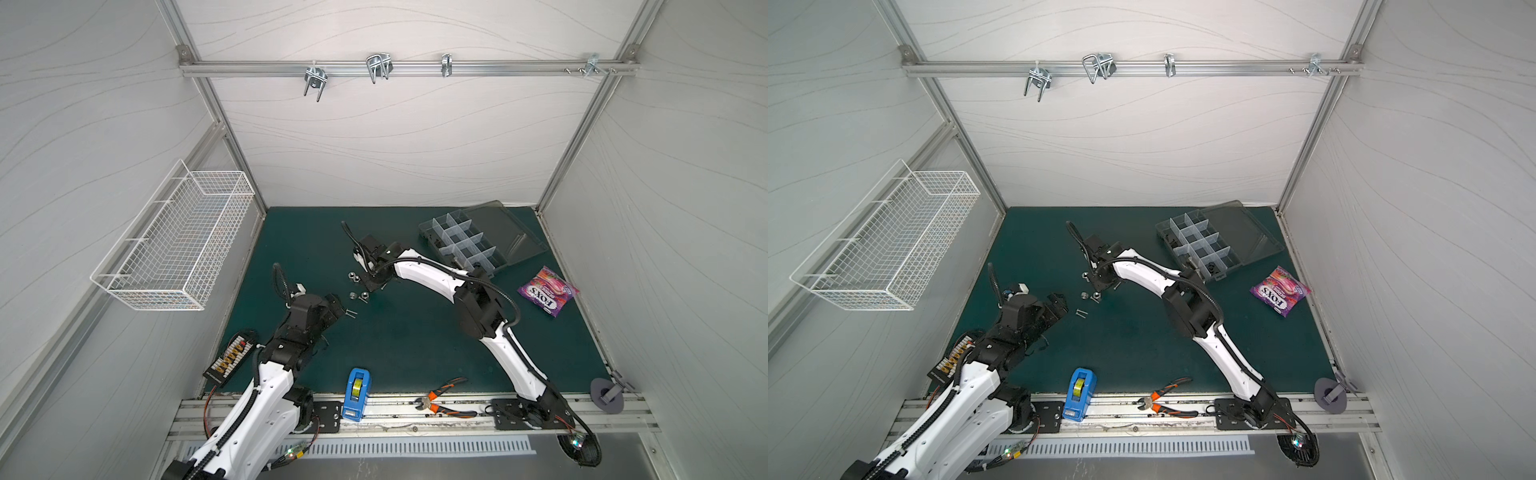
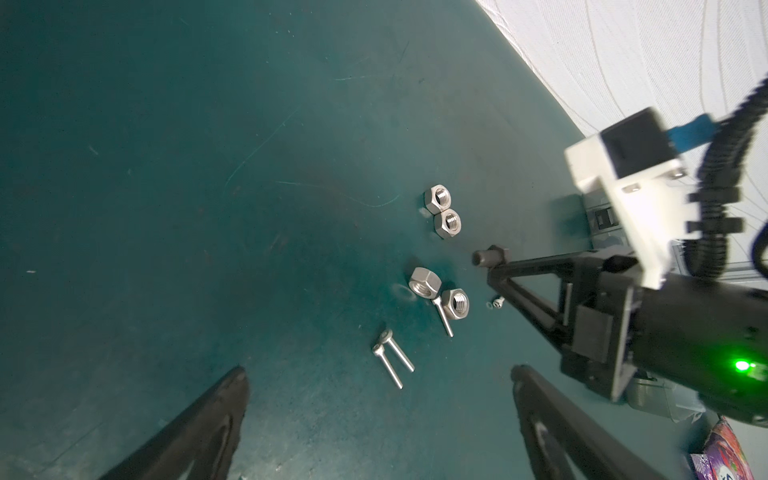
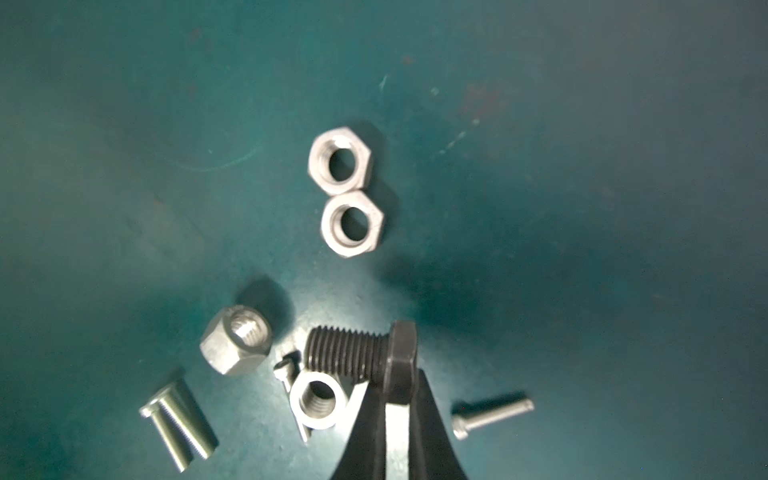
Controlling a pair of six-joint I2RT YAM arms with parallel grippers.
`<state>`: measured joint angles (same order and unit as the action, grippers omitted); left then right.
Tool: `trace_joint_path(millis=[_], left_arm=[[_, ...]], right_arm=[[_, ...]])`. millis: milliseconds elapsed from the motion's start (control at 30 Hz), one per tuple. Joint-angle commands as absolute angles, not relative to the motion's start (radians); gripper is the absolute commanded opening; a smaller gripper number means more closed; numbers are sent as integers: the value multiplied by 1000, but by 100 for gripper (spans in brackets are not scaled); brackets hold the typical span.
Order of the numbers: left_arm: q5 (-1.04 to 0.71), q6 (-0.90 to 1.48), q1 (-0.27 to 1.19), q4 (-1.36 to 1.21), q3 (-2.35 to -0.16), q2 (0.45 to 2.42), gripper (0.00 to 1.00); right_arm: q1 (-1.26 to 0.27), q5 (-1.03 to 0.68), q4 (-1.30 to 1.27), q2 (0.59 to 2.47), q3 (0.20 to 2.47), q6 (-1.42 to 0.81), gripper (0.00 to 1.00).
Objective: Sort the screws and nuts into containers
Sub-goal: 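Carry the black bolt with the right gripper over the organizer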
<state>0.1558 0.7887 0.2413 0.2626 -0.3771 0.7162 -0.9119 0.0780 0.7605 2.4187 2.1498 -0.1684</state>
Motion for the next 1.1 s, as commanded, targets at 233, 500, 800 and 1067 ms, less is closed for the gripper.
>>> trace_joint_path(millis=[233,500,800,1067], left_arm=[[160,795,242,232,-393,719,100],[158,797,242,229,-394,722,100],[153,796,242,226,-401,731,100],[140,795,242,223,-403,738,99]], right_arm=[[-791,97,733,2257,2090,-182,0],[-650,130,741,2194,2071,-159,0],[-508,147,765,2206,2094,-152,0],[-441,168,803,2279,2158,-143,0]])
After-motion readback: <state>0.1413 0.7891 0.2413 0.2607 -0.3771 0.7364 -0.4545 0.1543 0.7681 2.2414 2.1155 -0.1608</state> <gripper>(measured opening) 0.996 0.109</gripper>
